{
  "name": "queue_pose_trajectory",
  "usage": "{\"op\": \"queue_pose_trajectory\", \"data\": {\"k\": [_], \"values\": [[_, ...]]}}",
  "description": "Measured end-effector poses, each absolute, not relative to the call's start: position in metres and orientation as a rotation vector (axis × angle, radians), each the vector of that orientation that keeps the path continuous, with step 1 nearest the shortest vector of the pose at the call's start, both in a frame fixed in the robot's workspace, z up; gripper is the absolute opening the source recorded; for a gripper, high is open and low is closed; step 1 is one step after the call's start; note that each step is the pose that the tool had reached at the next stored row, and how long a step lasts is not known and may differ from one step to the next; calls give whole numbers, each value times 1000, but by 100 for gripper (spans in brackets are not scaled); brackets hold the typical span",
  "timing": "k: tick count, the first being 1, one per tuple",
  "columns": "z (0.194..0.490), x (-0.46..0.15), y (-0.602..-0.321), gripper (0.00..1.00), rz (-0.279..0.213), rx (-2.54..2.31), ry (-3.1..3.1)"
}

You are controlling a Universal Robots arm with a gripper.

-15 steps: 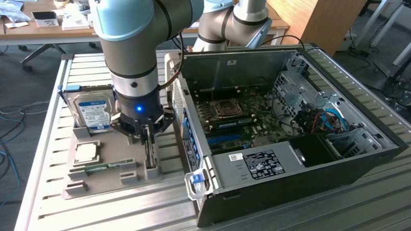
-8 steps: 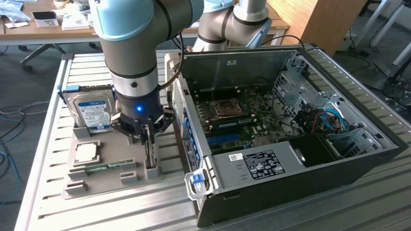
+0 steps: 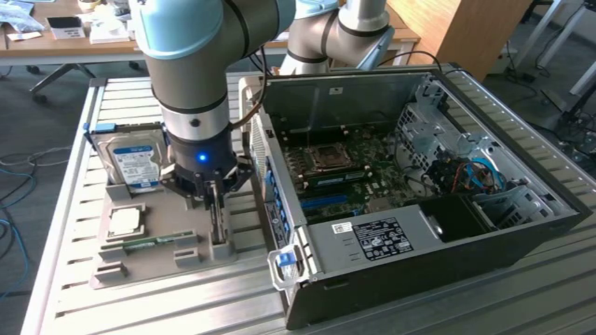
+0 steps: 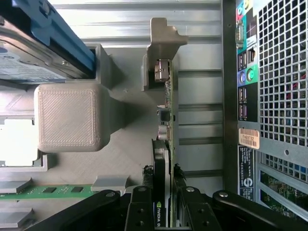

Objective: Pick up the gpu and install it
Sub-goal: 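Pick up the gpu and move the gpu toward the slot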

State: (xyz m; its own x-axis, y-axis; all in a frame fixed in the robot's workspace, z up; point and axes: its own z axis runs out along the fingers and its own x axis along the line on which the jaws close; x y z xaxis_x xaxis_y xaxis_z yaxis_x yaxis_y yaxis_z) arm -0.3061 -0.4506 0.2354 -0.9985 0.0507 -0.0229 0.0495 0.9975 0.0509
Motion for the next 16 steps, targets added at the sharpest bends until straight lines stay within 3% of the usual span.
{"op": "queue_pose_trajectory", "data": {"k": [16], "values": [[253,-306,-451,27,79,41,3117]]}}
